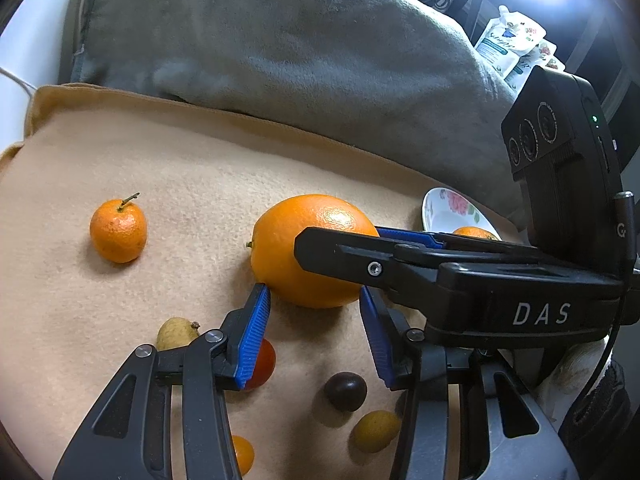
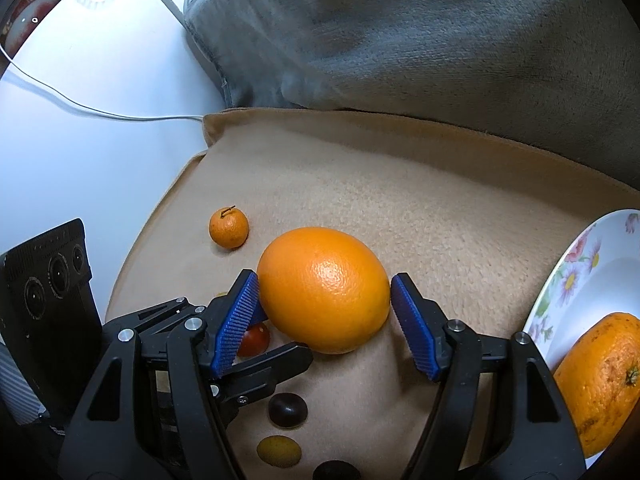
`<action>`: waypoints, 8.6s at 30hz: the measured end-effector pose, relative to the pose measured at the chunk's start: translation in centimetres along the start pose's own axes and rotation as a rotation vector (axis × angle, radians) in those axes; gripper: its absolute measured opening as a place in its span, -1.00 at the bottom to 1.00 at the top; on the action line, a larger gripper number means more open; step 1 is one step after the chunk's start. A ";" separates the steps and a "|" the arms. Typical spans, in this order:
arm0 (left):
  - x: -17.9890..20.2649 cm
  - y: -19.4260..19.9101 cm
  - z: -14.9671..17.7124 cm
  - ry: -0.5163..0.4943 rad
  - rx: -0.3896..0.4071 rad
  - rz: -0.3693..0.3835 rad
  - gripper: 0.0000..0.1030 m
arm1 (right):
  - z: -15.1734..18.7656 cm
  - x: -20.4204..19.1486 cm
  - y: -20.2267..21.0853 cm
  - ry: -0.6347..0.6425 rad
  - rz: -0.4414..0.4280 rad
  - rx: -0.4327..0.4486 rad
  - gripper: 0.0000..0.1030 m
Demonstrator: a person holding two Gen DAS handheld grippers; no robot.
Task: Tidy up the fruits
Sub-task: 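Close the right gripper on the second large orange and lift it, then carry the second orange with the right gripper over the plate, then lower the orange beside the first one and open the right gripper, then move the right gripper back toward the small fruits while the left gripper approaches the tomato, then hold the red tomato in the left gripper while the right gripper grasps the small brown fruit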
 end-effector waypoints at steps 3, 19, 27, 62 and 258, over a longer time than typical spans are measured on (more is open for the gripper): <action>0.0 0.1 0.0 0.001 0.003 -0.001 -0.12 | 0.0 0.0 0.1 0.000 0.003 0.008 0.38; 1.1 0.6 -0.4 -0.023 0.029 -0.002 -0.12 | -0.4 -0.1 1.7 -0.004 0.009 0.037 0.37; 3.1 1.1 -1.2 -0.063 0.054 0.008 -0.12 | -1.1 0.4 4.3 -0.005 0.015 0.079 0.37; 18.7 -3.6 -2.7 -0.269 0.040 0.158 -0.12 | -0.1 12.2 18.1 -0.164 0.139 0.275 0.36; 2.3 3.5 0.8 -0.508 0.016 -0.142 -0.52 | 8.3 -2.6 10.6 0.309 0.190 0.160 -0.42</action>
Point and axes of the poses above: each gripper's, at about its wrist camera, not at the fingertips, and y roughly against the way its jaws point, x to its right, z to its underside, the point moved 8 cm from there along -y, roughly the way its jaws point, and after that the axes turned 4 degrees about x, right-handed, at the moved point
